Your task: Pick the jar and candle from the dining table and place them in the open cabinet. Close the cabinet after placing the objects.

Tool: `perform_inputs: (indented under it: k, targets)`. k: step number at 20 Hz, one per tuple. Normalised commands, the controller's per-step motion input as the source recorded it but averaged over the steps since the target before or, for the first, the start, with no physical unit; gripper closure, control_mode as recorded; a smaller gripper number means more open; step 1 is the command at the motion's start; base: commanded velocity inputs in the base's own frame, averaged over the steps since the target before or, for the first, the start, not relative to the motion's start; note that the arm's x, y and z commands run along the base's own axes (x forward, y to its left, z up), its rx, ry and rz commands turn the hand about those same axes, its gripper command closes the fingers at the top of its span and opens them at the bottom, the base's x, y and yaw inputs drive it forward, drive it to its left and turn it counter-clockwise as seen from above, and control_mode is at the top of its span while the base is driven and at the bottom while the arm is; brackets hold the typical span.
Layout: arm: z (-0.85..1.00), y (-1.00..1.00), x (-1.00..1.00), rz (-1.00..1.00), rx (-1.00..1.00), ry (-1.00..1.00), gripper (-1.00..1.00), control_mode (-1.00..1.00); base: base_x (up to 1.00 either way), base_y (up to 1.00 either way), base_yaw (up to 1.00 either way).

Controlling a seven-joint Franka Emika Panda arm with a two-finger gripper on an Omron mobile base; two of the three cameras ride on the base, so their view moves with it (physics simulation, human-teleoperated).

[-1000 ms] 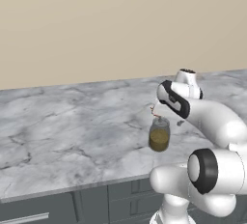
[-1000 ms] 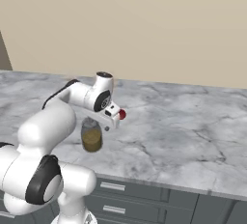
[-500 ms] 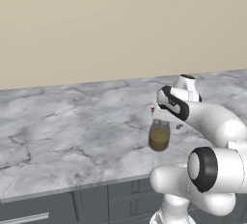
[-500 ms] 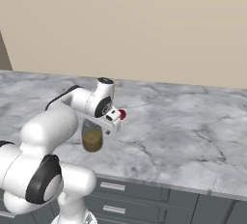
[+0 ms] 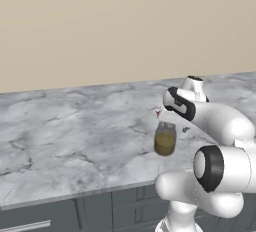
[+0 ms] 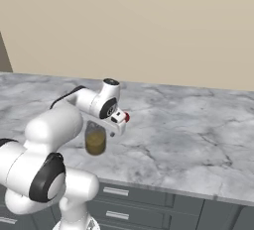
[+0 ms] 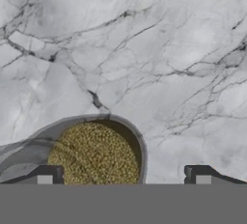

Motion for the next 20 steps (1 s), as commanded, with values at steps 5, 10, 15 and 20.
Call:
perform_inputs:
  k: [5, 10, 15, 20]
  targets:
    - [-0.3, 0.04, -0.26, 0.0, 0.0, -0.07, -1.0, -1.0, 0.0, 0.0, 0.0]
    - [-0.23, 0.24, -0.29, 0.0, 0.0, -0.08, 1.0, -1.0, 0.0, 0.0, 0.0]
    - [-0.12, 0.01, 0.0, 0.03, -0.02, 0.03, 1.0, -1.0, 0.0, 0.0, 0.0]
    - [0.11, -0.19, 0.0, 0.0, -0.04, 0.06, 1.0, -1.0, 0.0, 0.0, 0.0]
